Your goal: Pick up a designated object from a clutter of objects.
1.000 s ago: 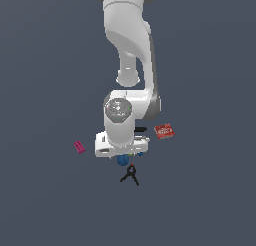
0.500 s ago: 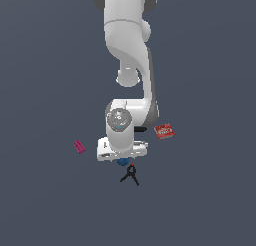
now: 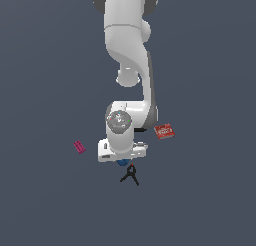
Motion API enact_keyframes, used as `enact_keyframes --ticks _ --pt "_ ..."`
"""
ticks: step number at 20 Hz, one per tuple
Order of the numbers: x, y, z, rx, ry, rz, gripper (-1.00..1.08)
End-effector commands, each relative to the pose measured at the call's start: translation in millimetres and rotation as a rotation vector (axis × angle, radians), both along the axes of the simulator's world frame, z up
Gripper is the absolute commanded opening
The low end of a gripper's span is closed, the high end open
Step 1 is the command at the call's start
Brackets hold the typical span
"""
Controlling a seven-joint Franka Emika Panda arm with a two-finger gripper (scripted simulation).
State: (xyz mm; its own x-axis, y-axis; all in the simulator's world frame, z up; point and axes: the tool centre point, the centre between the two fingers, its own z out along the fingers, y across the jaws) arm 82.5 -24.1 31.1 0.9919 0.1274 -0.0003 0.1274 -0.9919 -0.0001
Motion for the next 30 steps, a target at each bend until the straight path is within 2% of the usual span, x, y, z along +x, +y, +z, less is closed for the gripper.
enact_keyframes --ticks 1,9,16,22,30 --pt "0 0 -1 0.0 0.0 0.0 -1.0" --pt "-1 2 4 0.0 -0.001 0.0 -1.0" --pt "-11 15 26 0.0 -0.001 0.0 -1.0" --pt "-26 37 63 0.0 -0.001 0.0 -1.0" --pt "-54 80 135 -0.001 -0.001 0.001 -1.0"
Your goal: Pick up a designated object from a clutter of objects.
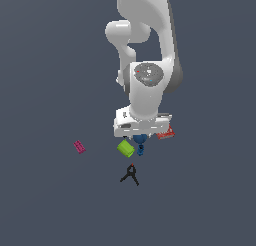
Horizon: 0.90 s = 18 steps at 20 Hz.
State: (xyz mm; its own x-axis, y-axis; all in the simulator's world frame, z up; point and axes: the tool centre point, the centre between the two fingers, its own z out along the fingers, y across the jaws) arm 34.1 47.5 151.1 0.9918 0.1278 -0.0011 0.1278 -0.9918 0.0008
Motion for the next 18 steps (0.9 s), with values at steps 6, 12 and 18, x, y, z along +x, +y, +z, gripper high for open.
enact_keyframes --ticks 6,12,18 --pt "-29 45 76 -0.002 -0.001 0.0 -1.0" --pt "-50 78 134 -0.002 -0.001 0.0 -1.0" --pt "-65 105 179 -0.001 -0.001 0.001 -1.0"
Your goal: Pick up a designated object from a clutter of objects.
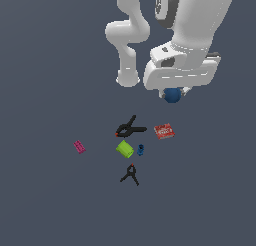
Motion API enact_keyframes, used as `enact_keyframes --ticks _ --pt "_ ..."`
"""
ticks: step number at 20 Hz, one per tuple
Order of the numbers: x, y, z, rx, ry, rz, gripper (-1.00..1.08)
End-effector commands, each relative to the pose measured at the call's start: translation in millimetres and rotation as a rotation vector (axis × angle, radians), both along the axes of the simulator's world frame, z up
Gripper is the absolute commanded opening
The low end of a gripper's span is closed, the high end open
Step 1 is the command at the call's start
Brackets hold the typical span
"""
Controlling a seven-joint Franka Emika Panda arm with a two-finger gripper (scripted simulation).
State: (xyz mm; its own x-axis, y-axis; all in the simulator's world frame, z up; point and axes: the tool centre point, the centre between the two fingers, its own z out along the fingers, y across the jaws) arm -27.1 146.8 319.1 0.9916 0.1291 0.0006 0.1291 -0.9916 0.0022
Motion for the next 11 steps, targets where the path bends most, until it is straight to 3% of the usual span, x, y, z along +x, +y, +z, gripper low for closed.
enact_keyframes --ticks 1,11 --pt "-6 9 16 0.0 0.001 -0.001 -1.0" --pt "-12 25 43 0.002 0.001 -0.001 -1.0"
